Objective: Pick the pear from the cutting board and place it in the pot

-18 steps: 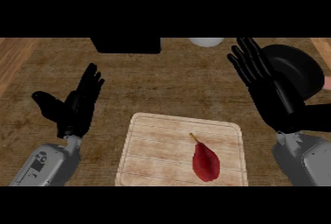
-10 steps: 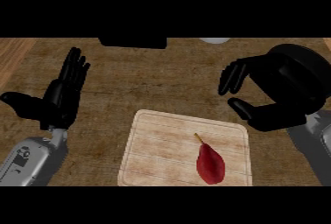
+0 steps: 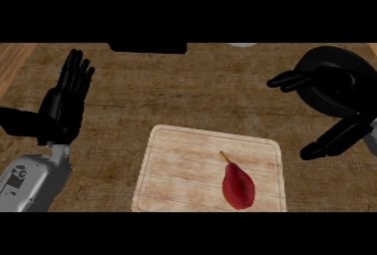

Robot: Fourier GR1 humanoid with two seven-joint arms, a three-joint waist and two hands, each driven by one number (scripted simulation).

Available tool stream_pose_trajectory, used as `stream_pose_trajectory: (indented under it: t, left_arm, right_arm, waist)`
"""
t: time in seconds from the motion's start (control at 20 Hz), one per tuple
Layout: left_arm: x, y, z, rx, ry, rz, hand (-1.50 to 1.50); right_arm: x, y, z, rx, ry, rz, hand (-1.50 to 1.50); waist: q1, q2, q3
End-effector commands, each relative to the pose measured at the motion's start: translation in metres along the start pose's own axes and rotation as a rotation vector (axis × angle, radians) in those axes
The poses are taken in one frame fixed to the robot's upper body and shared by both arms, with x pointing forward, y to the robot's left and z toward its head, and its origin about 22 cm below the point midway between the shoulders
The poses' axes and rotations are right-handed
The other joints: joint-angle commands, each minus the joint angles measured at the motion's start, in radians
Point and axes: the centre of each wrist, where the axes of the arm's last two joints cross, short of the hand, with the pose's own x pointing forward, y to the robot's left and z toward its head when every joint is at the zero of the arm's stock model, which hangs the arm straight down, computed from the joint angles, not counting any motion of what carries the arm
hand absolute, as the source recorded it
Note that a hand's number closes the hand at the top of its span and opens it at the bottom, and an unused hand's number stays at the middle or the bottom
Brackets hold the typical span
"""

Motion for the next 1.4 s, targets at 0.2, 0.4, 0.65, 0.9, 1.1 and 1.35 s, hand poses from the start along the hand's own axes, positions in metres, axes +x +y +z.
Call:
stream_pose_trajectory:
  t: [0.2, 0.4, 0.65, 0.9, 1.1, 1.35]
  left_arm:
    - [0.004, 0.007, -0.006, 0.013, -0.001, -0.015, 0.00]
    - [-0.012, 0.008, 0.003, 0.029, 0.013, -0.006, 0.00]
    - [-0.026, 0.030, 0.014, 0.034, 0.013, -0.011, 0.00]
    - [-0.011, 0.023, 0.011, 0.044, 0.024, -0.023, 0.00]
    - [-0.011, 0.035, 0.001, 0.034, 0.006, -0.024, 0.00]
    - [-0.024, 0.034, 0.014, 0.050, 0.015, -0.016, 0.00]
  right_arm:
    - [0.002, -0.016, -0.006, 0.313, 0.032, 0.217, -1.50]
    - [0.009, 0.000, -0.027, 0.477, 0.086, 0.337, -1.50]
    - [-0.003, 0.027, -0.032, 0.519, 0.115, 0.369, -1.50]
    - [-0.008, 0.045, -0.042, 0.585, 0.196, 0.394, -1.50]
    - [-0.022, 0.065, -0.066, 0.618, 0.250, 0.381, -1.50]
    - [-0.024, 0.076, -0.043, 0.640, 0.238, 0.370, -1.50]
  waist:
    - [-0.015, -0.011, -0.003]
    - [-0.024, -0.015, -0.004]
    - [-0.040, -0.019, -0.005]
    - [-0.043, -0.020, -0.005]
    - [-0.040, -0.018, -0.005]
    - [-0.047, -0.020, -0.005]
